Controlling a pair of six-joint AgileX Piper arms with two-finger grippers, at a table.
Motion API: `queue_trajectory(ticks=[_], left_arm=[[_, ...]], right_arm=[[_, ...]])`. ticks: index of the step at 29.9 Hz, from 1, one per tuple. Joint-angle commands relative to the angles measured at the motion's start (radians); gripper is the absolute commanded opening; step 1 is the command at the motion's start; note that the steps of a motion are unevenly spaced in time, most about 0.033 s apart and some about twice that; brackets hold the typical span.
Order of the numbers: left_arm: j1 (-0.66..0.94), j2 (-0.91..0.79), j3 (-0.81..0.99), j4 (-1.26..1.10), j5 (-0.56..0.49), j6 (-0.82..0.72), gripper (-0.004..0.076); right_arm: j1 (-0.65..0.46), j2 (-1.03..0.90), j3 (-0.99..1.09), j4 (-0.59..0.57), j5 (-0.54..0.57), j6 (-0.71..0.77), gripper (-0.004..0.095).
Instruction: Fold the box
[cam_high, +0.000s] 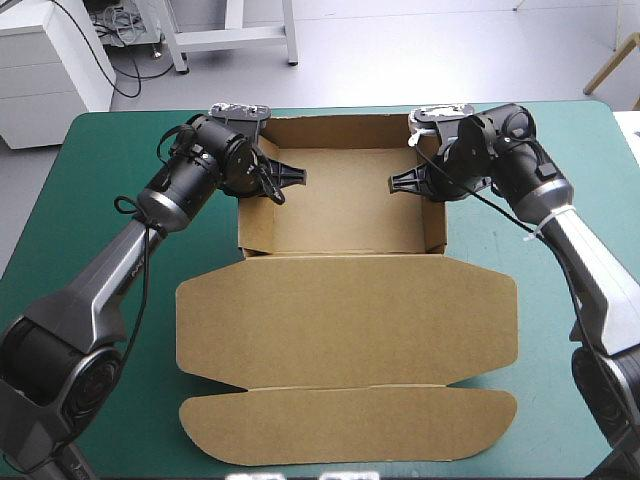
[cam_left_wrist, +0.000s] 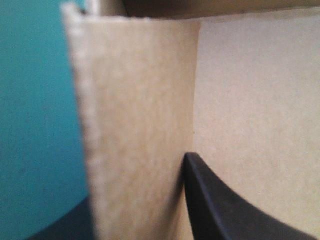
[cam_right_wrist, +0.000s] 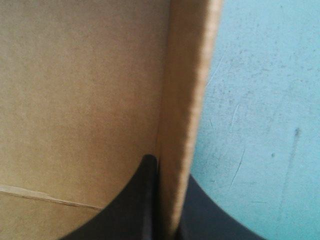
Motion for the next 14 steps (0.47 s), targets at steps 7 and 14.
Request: queue_trajectory(ticks=[7,14], left_arm=[[-0.008,-0.055,-0.039,0.024,-0.068,0.029,-0.0010],[-0.008,-0.055,-0.039,0.027,-0.067,0.027,0.0106]], right_arm=[[0.002,-0.045,-0.032,0.025,-0.044,-0.047,0.0000],[0.002,-0.045,-0.032,0.018,-0.054,-0.047,0.0000]])
